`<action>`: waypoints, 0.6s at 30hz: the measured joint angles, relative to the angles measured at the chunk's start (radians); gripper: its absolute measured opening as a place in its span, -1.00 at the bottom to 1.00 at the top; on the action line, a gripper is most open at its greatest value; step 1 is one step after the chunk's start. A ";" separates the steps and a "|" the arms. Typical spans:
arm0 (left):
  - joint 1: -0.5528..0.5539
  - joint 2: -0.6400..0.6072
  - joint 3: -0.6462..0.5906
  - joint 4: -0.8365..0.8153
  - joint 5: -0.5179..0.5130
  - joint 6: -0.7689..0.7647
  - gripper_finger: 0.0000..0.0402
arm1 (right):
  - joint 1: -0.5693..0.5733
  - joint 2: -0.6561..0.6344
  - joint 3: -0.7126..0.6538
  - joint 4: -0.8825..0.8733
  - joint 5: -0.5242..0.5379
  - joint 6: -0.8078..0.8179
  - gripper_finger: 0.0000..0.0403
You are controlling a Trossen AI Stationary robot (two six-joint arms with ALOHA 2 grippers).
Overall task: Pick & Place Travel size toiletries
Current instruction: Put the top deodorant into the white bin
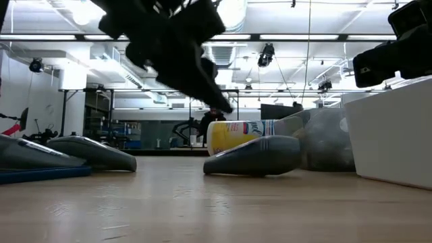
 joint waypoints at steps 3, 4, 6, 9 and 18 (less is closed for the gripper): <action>0.001 0.000 -0.038 -0.023 -0.044 -0.037 0.06 | 0.000 0.000 0.000 0.000 0.000 0.000 -0.71; 0.001 0.000 -0.052 -0.031 -0.051 -0.050 0.04 | 0.000 0.000 0.000 0.000 0.000 0.000 -0.70; 0.001 0.000 -0.085 -0.035 -0.064 -0.073 0.00 | 0.000 0.000 0.000 0.000 0.000 0.000 -0.66; 0.000 0.000 -0.124 -0.036 -0.098 -0.100 -0.07 | 0.000 0.000 0.000 0.000 0.000 0.000 -0.61; 0.001 0.000 -0.237 0.193 -0.165 -0.110 -0.30 | 0.000 0.000 0.000 0.000 0.000 0.000 -0.47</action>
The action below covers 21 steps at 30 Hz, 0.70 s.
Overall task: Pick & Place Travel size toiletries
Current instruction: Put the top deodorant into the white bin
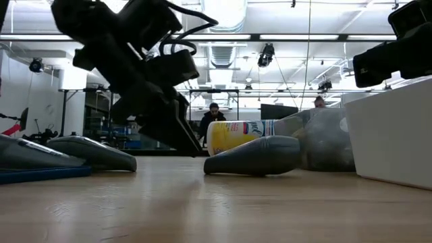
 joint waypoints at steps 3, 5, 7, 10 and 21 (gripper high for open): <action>0.000 0.001 -0.022 0.042 0.010 -0.004 -0.37 | 0.000 0.000 0.000 0.000 0.000 0.000 -0.43; 0.000 0.001 -0.024 0.045 0.016 -0.019 -0.40 | 0.000 0.000 0.000 0.000 0.000 0.000 -0.40; 0.000 0.004 -0.027 0.045 0.016 -0.029 -0.43 | 0.000 0.000 0.000 0.000 0.000 0.000 -0.37; 0.000 0.021 -0.027 0.059 0.016 -0.032 -0.47 | 0.000 0.000 0.000 0.000 0.000 0.000 -0.33; 0.000 0.118 -0.027 0.246 0.024 -0.024 -0.49 | 0.000 0.000 0.000 0.000 0.000 0.000 -0.21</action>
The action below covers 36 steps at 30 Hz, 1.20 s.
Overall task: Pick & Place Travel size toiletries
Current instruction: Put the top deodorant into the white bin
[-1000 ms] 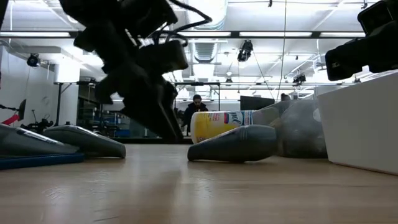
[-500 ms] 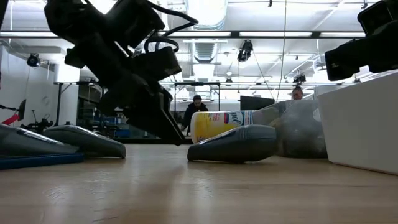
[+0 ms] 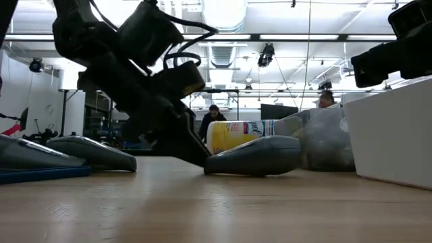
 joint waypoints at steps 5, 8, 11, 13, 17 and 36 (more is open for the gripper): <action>0.000 0.001 0.000 0.058 0.077 0.003 -0.50 | 0.000 0.001 0.000 0.000 0.000 0.000 -0.16; 0.000 0.006 0.000 0.112 0.131 -0.001 -0.50 | 0.000 0.000 0.000 0.000 0.000 0.000 -0.12; -0.001 0.023 0.000 0.172 0.175 -0.002 -0.50 | 0.000 0.000 0.000 0.000 0.000 0.000 -0.09; -0.002 0.040 0.000 0.194 0.189 -0.002 -0.50 | 0.000 0.000 0.000 0.000 0.000 0.000 -0.07; -0.002 0.085 0.028 0.190 0.199 -0.006 -0.50 | 0.000 0.000 0.000 0.000 0.000 0.000 -0.04; 0.007 0.262 0.349 -0.016 0.334 0.119 -0.50 | 0.000 0.000 0.000 0.000 0.000 0.000 -0.18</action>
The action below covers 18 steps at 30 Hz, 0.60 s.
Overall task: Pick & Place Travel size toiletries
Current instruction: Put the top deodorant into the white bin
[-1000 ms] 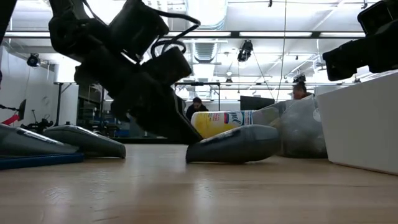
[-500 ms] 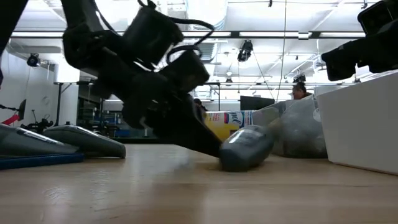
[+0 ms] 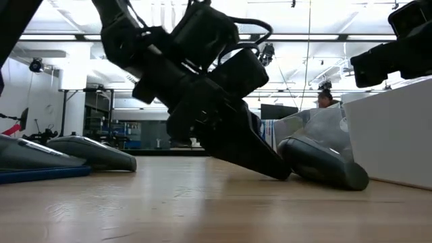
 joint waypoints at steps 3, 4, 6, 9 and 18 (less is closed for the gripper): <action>0.000 -0.022 0.023 -0.078 -0.016 0.034 -0.50 | 0.000 0.000 0.000 0.000 0.000 0.000 -0.23; 0.000 -0.036 0.024 -0.106 -0.028 0.043 -0.50 | 0.000 0.000 0.000 0.000 0.000 0.000 -0.24; 0.002 -0.070 0.028 -0.135 -0.059 0.066 -0.50 | 0.000 0.000 0.000 0.000 0.000 0.000 -0.27; 0.002 -0.134 0.013 -0.163 -0.091 0.096 -0.50 | 0.000 0.000 0.000 0.001 0.000 0.000 -0.32; 0.001 -0.351 -0.140 -0.169 -0.198 0.134 -0.51 | 0.000 0.001 0.000 0.000 0.000 0.000 -0.45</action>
